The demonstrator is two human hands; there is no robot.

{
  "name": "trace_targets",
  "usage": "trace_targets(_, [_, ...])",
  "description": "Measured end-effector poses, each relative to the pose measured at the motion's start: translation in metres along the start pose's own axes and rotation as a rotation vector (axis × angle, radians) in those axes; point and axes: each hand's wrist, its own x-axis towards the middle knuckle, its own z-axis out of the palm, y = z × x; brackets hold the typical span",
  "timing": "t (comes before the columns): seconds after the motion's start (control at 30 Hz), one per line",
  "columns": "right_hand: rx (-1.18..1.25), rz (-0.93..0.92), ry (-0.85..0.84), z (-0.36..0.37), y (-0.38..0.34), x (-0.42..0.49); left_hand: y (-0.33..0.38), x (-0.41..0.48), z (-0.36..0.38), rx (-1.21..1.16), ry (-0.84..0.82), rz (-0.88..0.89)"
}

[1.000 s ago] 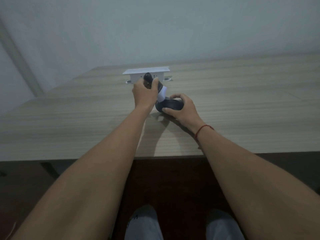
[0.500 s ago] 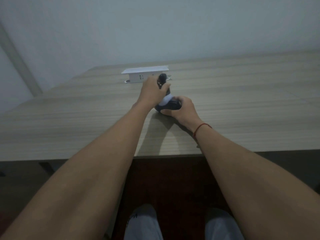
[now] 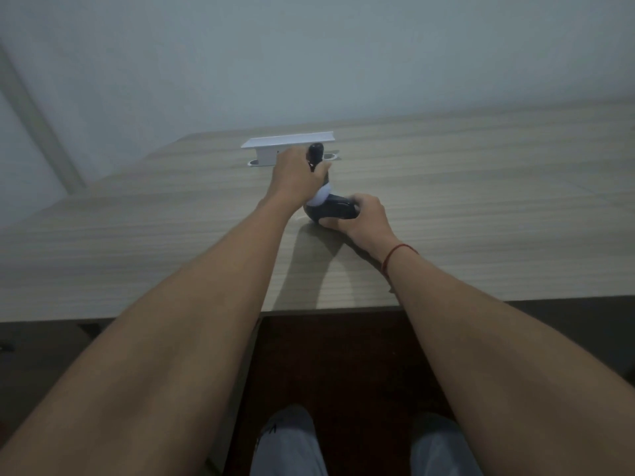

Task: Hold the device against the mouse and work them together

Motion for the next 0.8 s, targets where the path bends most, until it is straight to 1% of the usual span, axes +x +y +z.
trace_targets(0.07, [0.024, 0.008, -0.001, 0.001, 0.000, 0.001, 0.006, -0.004, 0.002, -0.154, 0.007, -0.020])
trace_targets(0.1, [0.024, 0.007, -0.002, 0.001, 0.000, 0.001, 0.006, -0.008, 0.004, -0.181, 0.009, -0.036])
trace_targets(0.17, [-0.006, 0.000, -0.001, 0.000, 0.000, 0.000, -0.003, -0.015, 0.005, -0.159, 0.041, -0.090])
trace_targets(0.27, [-0.013, -0.031, 0.040, -0.003, 0.001, -0.001, -0.024, -0.017, -0.001, -0.056, 0.086, -0.170])
trace_targets(0.33, [-0.019, -0.053, 0.048, -0.003, 0.002, 0.001, -0.035, -0.018, -0.004, -0.062, 0.099, -0.195])
trace_targets(0.43, [-0.089, -0.086, 0.045, 0.003, 0.003, 0.005, -0.047, -0.021, -0.001, -0.097, 0.132, -0.251])
trace_targets(0.63, [-0.284, -0.023, 0.130, 0.009, 0.006, 0.010, -0.053, -0.026, -0.001, -0.127, 0.119, -0.278])
trace_targets(0.8, [-0.403, 0.038, 0.128, 0.010, 0.004, 0.011, -0.054, -0.024, -0.004, -0.170, 0.130, -0.288])
